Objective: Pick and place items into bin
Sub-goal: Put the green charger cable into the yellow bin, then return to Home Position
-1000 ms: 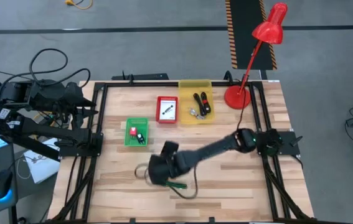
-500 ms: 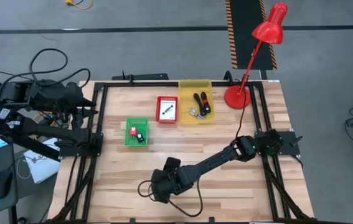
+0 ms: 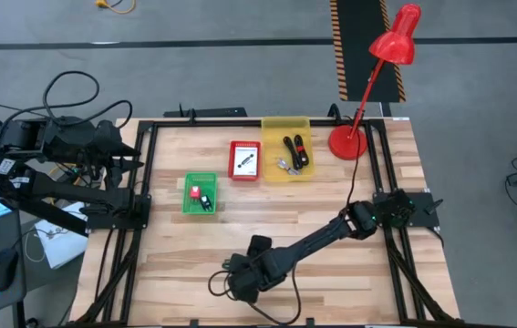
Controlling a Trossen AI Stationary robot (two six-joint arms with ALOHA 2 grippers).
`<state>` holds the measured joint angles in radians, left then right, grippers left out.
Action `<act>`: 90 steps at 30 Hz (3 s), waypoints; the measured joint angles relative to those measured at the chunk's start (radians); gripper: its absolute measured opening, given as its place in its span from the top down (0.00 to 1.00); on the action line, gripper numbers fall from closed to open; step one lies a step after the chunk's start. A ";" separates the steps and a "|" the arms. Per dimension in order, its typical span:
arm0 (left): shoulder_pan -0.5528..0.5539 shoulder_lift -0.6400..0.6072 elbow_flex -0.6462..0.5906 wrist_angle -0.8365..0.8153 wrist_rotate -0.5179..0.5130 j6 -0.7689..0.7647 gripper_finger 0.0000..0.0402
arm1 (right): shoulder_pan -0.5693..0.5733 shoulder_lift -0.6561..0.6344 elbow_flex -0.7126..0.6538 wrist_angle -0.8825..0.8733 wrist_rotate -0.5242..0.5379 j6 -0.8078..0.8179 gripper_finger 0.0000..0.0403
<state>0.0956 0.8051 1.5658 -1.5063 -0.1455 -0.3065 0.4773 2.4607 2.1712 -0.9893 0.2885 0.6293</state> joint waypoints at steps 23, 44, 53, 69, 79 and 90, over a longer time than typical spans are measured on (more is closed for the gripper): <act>0.000 0.000 0.000 0.000 0.000 0.000 0.62 | 0.004 0.091 -0.127 0.179 0.157 0.132 0.94; 0.000 0.000 0.000 0.000 0.000 0.000 0.62 | -0.123 -0.267 -0.141 -0.572 0.872 0.515 0.97; 0.000 0.000 0.000 0.000 0.000 0.000 0.62 | -0.383 -0.359 -0.138 -0.572 0.801 0.324 0.97; 0.000 0.000 0.000 0.000 0.000 0.000 0.62 | -0.618 -0.133 -0.140 -0.569 0.749 0.210 0.43; 0.000 0.000 0.000 0.000 0.000 0.000 0.62 | -0.475 -0.233 -0.137 -0.559 1.145 0.465 0.37; 0.000 0.000 0.000 0.000 0.000 0.000 0.62 | -0.273 -0.297 -0.137 -0.458 0.799 0.107 0.37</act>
<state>0.0956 0.8049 1.5658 -1.5066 -0.1455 -0.3065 0.2045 2.1639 2.0338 -1.4473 1.0876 0.7362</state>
